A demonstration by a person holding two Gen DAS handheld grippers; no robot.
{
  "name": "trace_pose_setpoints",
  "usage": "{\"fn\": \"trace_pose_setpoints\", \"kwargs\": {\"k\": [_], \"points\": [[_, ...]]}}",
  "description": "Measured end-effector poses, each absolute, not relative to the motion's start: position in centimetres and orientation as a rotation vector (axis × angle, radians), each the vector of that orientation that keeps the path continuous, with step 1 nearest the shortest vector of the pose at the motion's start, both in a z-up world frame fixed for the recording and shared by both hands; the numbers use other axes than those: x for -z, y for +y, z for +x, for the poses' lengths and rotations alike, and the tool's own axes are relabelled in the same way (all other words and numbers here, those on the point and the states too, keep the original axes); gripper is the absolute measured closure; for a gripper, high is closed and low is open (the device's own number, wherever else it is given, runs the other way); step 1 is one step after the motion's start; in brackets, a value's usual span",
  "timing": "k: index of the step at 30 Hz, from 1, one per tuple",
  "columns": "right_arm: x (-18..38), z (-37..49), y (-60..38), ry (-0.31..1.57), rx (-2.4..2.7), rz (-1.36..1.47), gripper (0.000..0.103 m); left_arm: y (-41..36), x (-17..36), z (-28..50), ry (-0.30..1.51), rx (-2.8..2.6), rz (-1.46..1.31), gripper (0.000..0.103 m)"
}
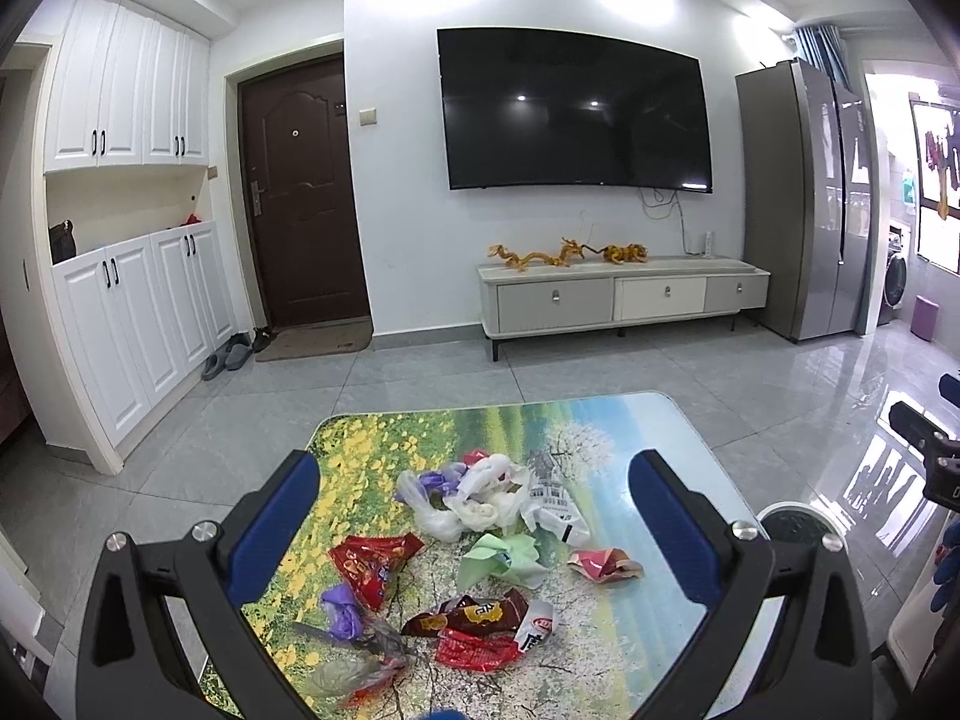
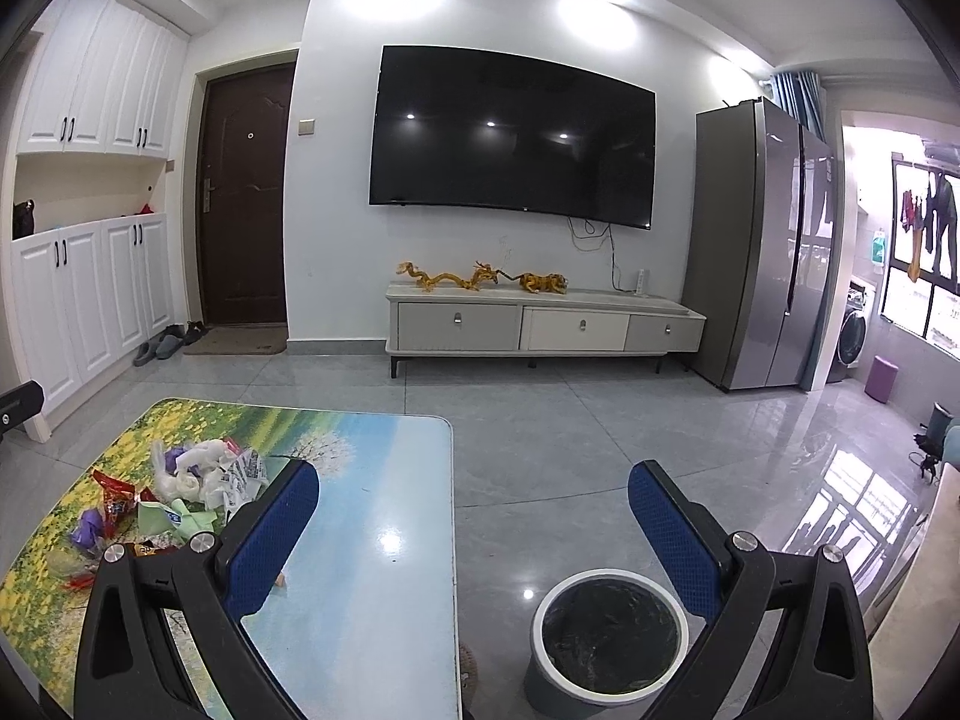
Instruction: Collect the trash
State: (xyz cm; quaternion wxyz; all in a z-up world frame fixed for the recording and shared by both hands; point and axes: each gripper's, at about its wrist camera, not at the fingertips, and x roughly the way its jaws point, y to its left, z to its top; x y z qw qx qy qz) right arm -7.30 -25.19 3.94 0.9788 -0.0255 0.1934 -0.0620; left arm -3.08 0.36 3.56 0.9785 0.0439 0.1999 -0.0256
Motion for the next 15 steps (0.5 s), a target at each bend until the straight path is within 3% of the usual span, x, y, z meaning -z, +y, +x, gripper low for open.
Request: {"fn": "trace_pose_setpoints", "kwargs": {"k": [15], "points": [[-3.8, -6.4, -24.9, 0.347, 0.098, -0.056, 0.000, 0.9, -2.9, -1.3, 0.392, 0.014, 0.081, 0.000]]}}
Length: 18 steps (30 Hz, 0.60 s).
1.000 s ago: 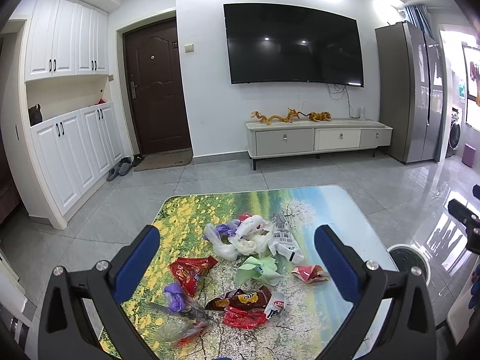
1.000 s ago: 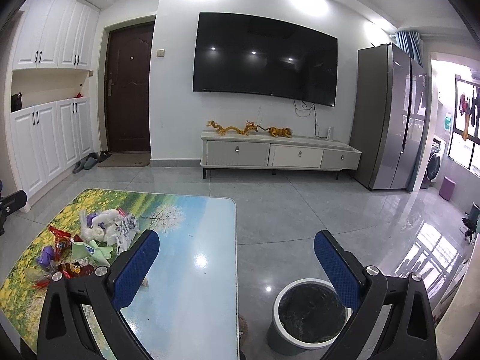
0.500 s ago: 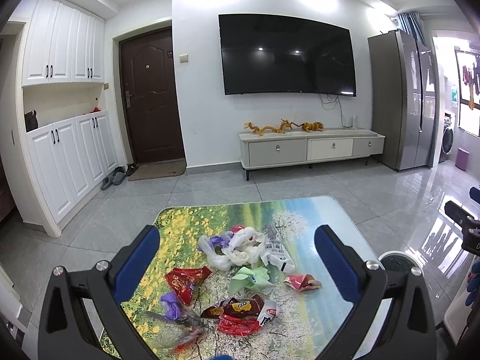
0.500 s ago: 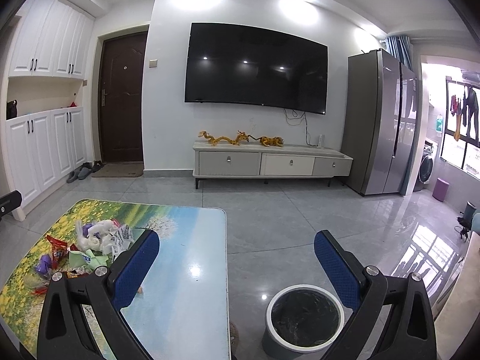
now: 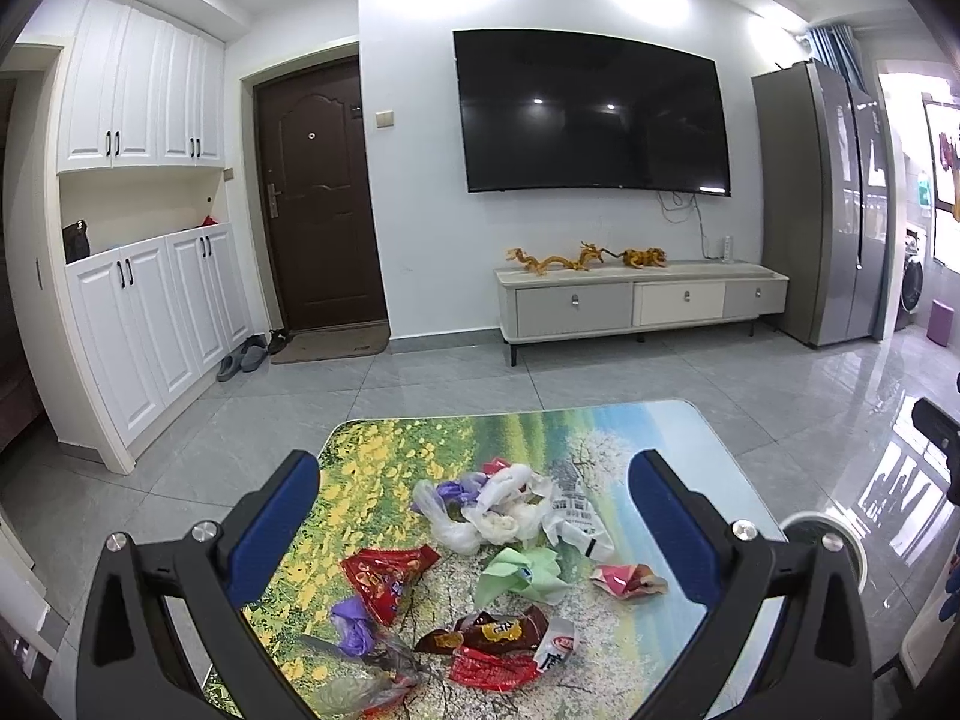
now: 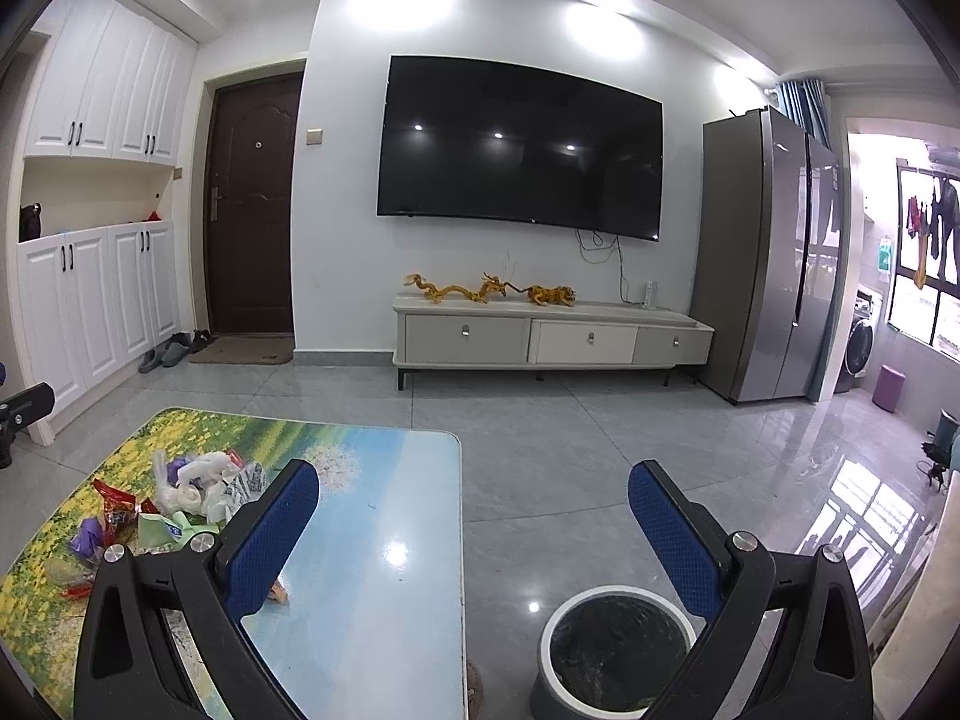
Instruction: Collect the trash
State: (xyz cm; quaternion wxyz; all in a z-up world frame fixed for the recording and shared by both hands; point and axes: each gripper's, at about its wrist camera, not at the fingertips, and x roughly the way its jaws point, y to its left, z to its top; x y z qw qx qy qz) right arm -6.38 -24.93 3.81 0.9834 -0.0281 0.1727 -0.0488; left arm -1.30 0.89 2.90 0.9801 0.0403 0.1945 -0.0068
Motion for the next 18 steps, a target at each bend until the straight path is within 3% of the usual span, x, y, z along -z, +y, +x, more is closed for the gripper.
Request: {"fn": "trace_pose_setpoints", "kwargs": {"k": [18], "points": [[-3.2, -4.6, -25.2, 0.379, 0.065, -0.046, 0.000, 2.4, -2.8, 0.7, 0.395, 0.022, 0.095, 0.000]]}}
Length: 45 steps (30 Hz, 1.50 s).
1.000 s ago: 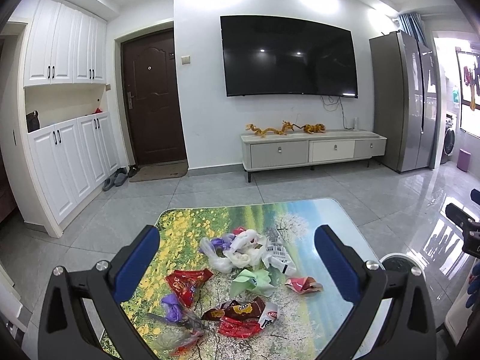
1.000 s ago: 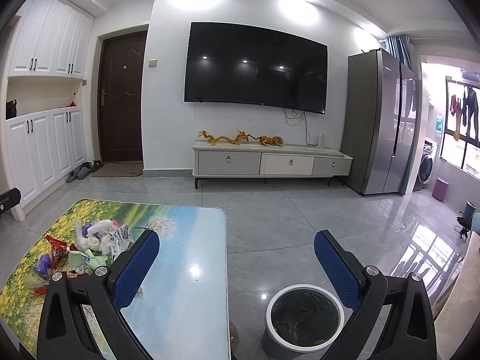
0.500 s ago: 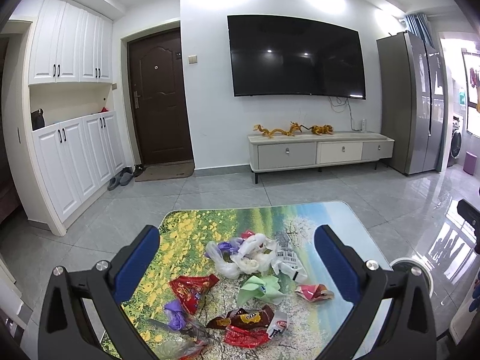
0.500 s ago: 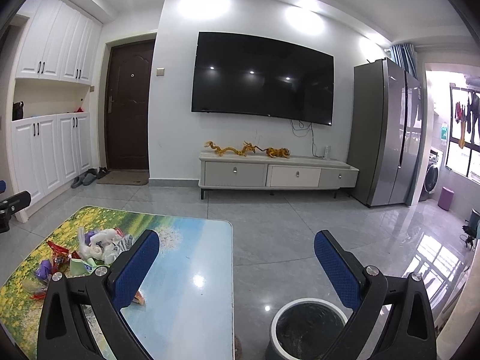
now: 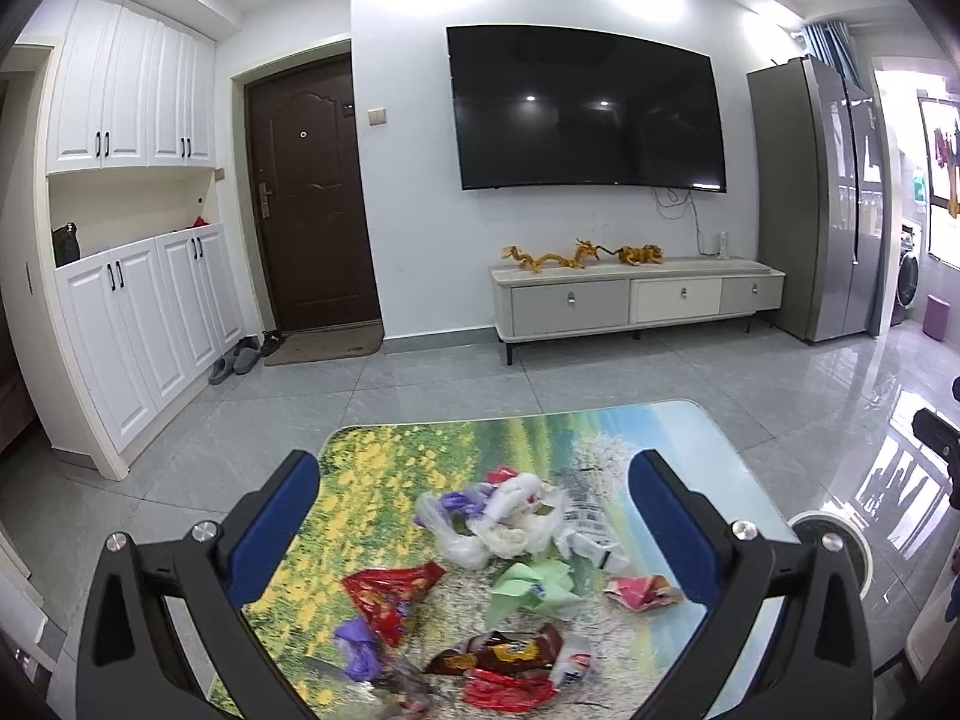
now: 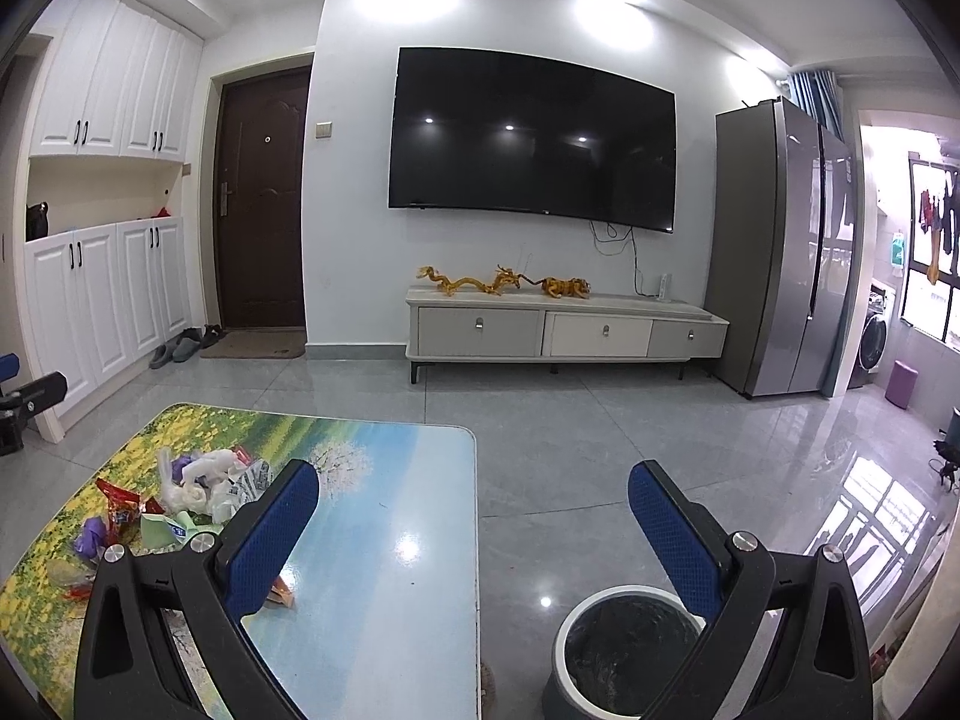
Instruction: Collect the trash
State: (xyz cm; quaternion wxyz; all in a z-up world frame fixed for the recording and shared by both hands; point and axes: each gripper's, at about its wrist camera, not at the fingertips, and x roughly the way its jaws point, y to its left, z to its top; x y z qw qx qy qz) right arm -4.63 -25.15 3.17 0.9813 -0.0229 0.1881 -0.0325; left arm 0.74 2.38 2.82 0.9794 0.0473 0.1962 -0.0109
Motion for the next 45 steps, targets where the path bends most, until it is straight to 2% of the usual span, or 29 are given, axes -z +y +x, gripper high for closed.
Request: {"fn": "trace_pose_setpoints", "kwargs": {"k": [8, 12, 15, 17, 19, 21, 24, 26, 29, 33, 34, 37, 45], "points": [[-2.0, -3.1, -24.7, 0.432, -0.019, -0.037, 0.000, 8.9, -2.7, 1.3, 0.429, -0.077, 0.077, 0.000], [-1.0, -1.7, -23.6, 0.484, -0.092, -0.045, 0.000, 12.0, -0.9, 1.0, 0.495, -0.065, 0.063, 0.000], [0.4, 0.1, -22.2, 0.555, -0.174, -0.054, 0.000, 13.3, 2.6, 0.5, 0.606, 0.021, 0.035, 0.002], [1.5, 1.2, -21.3, 0.603, -0.218, -0.065, 0.005, 12.7, 5.0, 0.2, 0.674, 0.083, 0.032, 0.011], [2.8, 2.7, -20.0, 0.665, -0.266, -0.084, 0.015, 11.9, 7.4, 0.3, 0.741, 0.147, 0.041, 0.025], [4.5, 4.3, -18.4, 0.740, -0.334, -0.086, 0.024, 10.8, 10.0, 0.7, 0.800, 0.188, 0.062, 0.032], [6.7, 6.3, -16.6, 0.823, -0.405, -0.086, 0.034, 10.2, 12.4, 1.5, 0.847, 0.212, 0.056, 0.038], [7.7, 7.1, -15.7, 0.860, -0.434, -0.092, 0.041, 10.6, 13.5, 2.0, 0.868, 0.211, 0.046, 0.046], [9.5, 8.0, -14.1, 0.920, -0.495, -0.103, 0.042, 11.4, 14.8, 2.6, 0.901, 0.226, 0.002, 0.058], [11.3, 8.8, -12.6, 0.954, -0.530, -0.145, 0.044, 11.4, 15.7, 2.5, 0.914, 0.256, -0.025, 0.084], [11.7, 8.9, -12.3, 0.958, -0.534, -0.157, 0.046, 11.4, 15.7, 2.4, 0.914, 0.262, -0.026, 0.086], [12.7, 9.5, -11.8, 0.979, -0.550, -0.180, 0.062, 11.1, 15.2, 1.7, 0.893, 0.278, -0.020, 0.088], [13.2, 7.8, -12.6, 0.986, -0.592, -0.148, 0.073, 10.5, 12.7, -0.9, 0.847, 0.367, -0.062, 0.091]]}}
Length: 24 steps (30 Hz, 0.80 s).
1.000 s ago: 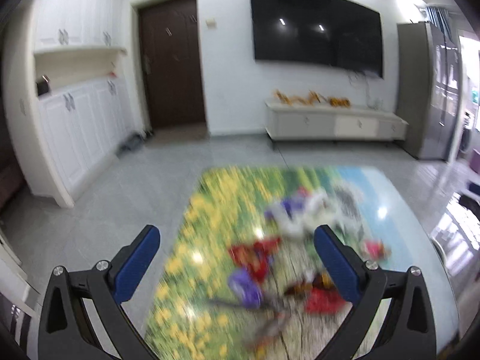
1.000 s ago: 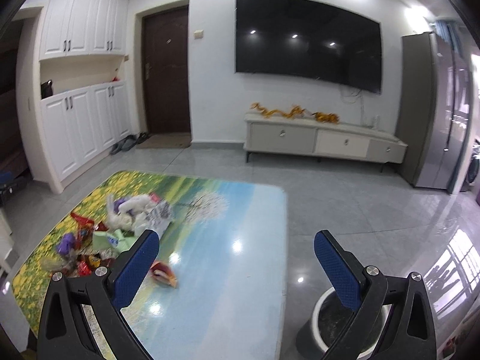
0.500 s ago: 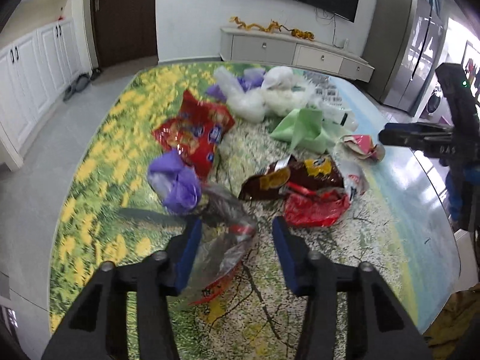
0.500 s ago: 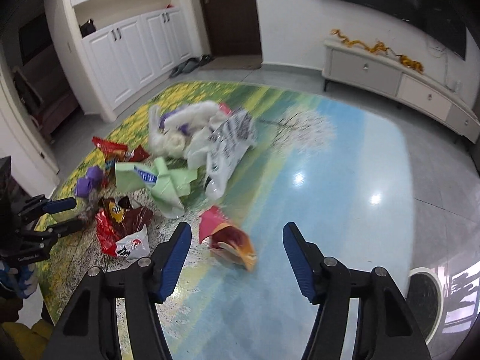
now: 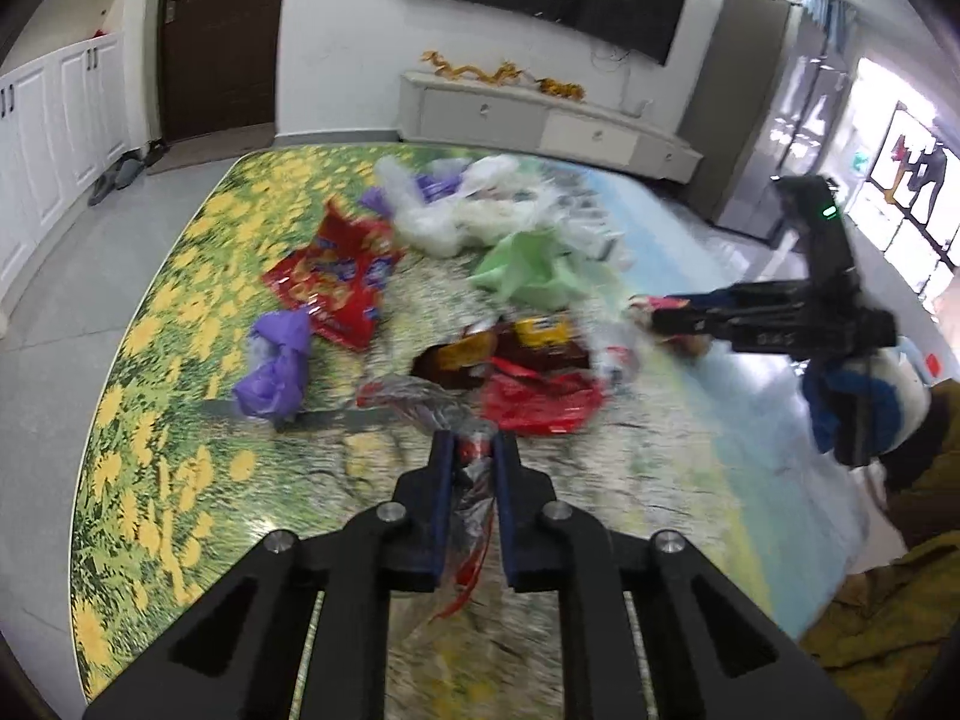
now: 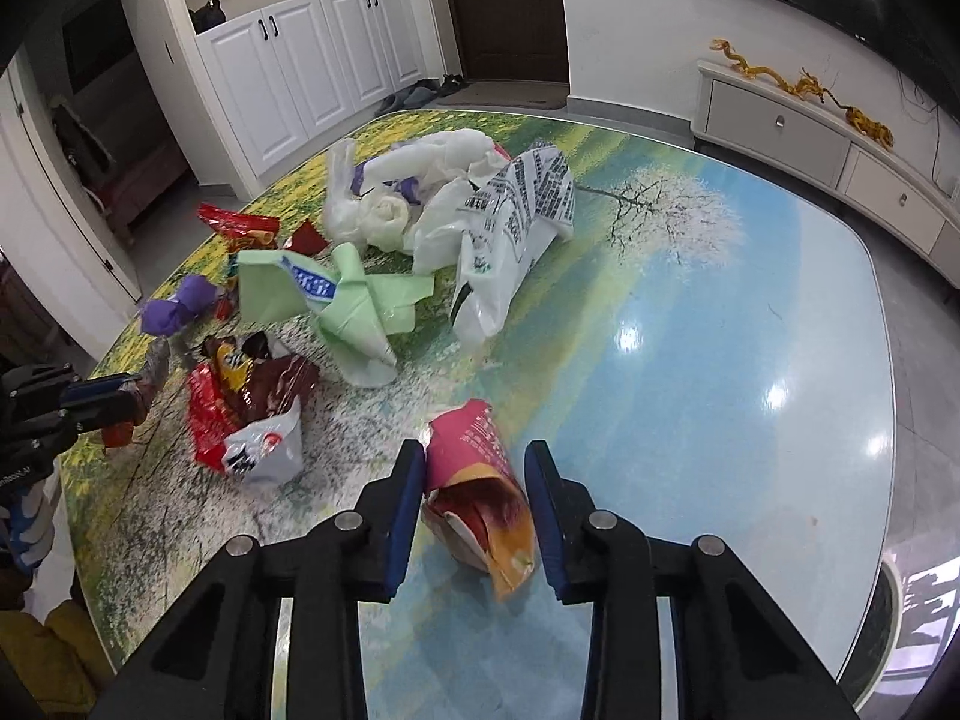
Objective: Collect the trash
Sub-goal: 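Grasp the pink snack wrapper with the right tool while the left tool grasps a clear plastic bag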
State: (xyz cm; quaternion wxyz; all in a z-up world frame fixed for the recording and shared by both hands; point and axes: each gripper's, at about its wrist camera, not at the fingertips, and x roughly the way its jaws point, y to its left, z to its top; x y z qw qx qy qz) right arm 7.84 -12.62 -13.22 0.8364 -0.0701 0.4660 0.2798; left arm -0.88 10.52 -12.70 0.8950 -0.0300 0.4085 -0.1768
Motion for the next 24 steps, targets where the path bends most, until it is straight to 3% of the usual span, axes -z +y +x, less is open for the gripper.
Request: {"fn": "trace_pose_setpoints", "kwargs": {"k": [6, 8, 16, 17, 18, 20, 24], "points": [[12.2, 5.4, -14.8, 0.952, -0.597, -0.067, 0.079, 7.5, 10.3, -1.7, 0.805, 0.440, -0.020, 0.091], [11.7, 4.8, -15.9, 0.934, -0.592, -0.030, 0.099, 5.8, 9.6, -1.5, 0.794, 0.477, 0.002, 0.092], [10.9, 3.2, -20.1, 0.897, -0.557, 0.056, 0.097, 1.3, 7.4, 0.0, 0.764, 0.553, 0.039, 0.092], [10.8, 2.9, -20.3, 0.893, -0.564, 0.057, 0.091, 1.1, 7.3, 0.0, 0.763, 0.555, 0.040, 0.092], [10.8, 2.8, -20.5, 0.890, -0.571, 0.056, 0.067, 1.0, 7.3, -0.1, 0.765, 0.555, 0.041, 0.092], [10.9, 2.6, -20.5, 0.886, -0.588, 0.052, 0.042, 0.9, 7.7, 0.0, 0.776, 0.548, 0.039, 0.092], [11.8, 2.5, -19.5, 0.908, -0.652, 0.008, 0.043, 1.4, 8.3, -0.2, 0.795, 0.533, 0.018, 0.092]]}}
